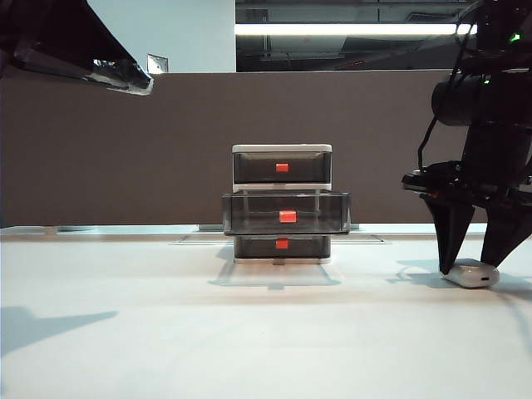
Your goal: Pick up the earphone case on the table, open the lid, insert the wireless earphone on the table into it, close the lid, put the earphone case into the second layer of the drawer, and finally close the drawer.
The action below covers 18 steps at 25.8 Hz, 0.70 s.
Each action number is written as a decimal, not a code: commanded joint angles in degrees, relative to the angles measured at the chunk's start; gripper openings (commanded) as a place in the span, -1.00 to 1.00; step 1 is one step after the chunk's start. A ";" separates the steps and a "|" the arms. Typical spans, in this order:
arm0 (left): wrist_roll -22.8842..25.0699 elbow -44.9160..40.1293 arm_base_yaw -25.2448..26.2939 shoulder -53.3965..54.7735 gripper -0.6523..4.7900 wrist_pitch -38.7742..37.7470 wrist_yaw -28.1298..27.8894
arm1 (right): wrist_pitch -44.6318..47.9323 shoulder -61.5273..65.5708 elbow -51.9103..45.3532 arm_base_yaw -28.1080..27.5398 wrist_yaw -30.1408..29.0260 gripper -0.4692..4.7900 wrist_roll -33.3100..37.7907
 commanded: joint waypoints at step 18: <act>-0.90 0.15 -0.07 -0.07 -0.78 0.70 0.15 | -1.99 -10.03 0.26 0.09 -0.13 -0.29 1.14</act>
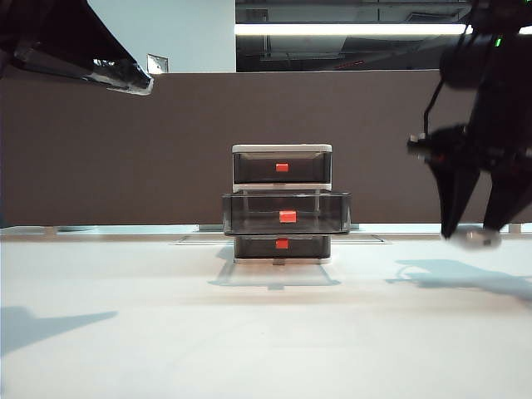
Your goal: Pick up the earphone case on the table, open the lid, insert the wireless earphone on the table into it, close the lid, put the earphone case into the second layer of the drawer, and finally close the drawer.
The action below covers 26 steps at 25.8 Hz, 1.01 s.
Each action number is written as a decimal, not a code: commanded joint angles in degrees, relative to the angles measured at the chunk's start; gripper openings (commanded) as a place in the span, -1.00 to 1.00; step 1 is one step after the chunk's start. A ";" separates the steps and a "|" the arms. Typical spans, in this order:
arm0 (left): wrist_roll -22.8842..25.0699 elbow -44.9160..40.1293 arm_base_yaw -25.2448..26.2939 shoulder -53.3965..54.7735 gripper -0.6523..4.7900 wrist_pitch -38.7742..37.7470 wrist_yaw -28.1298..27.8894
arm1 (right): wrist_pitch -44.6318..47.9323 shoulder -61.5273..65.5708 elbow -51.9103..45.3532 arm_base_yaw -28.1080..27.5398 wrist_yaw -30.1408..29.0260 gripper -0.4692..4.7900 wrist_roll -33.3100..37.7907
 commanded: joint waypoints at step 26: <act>-6.67 -2.34 -0.11 0.50 -0.78 2.86 0.17 | 4.76 -21.11 -1.27 12.61 -4.00 -0.29 3.72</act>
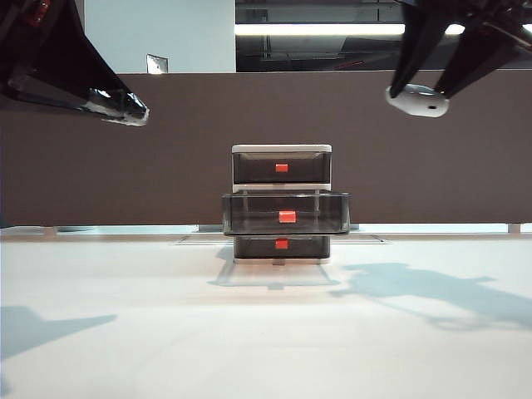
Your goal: Pick up the earphone case on the table, open the lid, insert the wireless earphone on the table into it, close the lid, put the earphone case into the second layer of the drawer, and finally close the drawer.
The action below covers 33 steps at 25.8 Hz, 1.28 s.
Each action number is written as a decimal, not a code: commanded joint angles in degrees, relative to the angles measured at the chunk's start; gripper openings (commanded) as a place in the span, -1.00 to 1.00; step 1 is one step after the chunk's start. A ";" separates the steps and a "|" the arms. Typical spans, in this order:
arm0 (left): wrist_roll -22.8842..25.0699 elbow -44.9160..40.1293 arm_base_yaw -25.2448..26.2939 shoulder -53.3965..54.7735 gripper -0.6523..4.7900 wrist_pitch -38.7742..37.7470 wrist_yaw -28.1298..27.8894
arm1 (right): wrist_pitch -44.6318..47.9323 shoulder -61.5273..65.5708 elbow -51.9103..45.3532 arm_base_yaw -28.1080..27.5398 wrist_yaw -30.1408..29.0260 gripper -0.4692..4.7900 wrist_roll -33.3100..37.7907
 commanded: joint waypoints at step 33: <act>-13.90 0.07 -12.11 21.84 -0.75 23.30 0.15 | 43.47 -15.26 -36.65 19.08 2.84 -0.29 15.47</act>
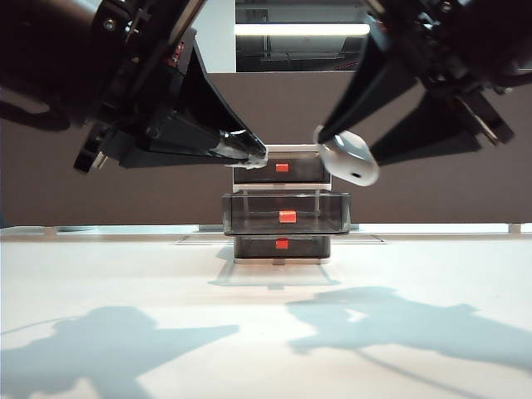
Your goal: Pick up the earphone case on the table, open the lid, insert the wireless earphone on the table into it, close the lid, put the earphone case into the second layer of the drawer, and finally close the drawer.
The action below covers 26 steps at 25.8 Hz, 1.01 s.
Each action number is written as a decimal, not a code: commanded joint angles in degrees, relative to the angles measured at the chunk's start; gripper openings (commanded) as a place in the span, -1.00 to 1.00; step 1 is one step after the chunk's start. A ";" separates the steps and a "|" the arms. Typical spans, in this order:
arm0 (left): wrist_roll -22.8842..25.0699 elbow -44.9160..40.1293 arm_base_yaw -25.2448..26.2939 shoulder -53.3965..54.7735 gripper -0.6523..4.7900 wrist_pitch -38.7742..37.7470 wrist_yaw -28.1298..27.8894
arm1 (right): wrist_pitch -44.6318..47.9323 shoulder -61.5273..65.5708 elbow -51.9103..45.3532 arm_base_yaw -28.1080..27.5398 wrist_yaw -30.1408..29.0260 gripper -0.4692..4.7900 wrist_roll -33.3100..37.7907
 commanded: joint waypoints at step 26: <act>-5.44 0.09 -0.20 2.58 0.54 7.23 0.11 | 11.43 4.85 0.11 8.39 1.88 -0.29 6.16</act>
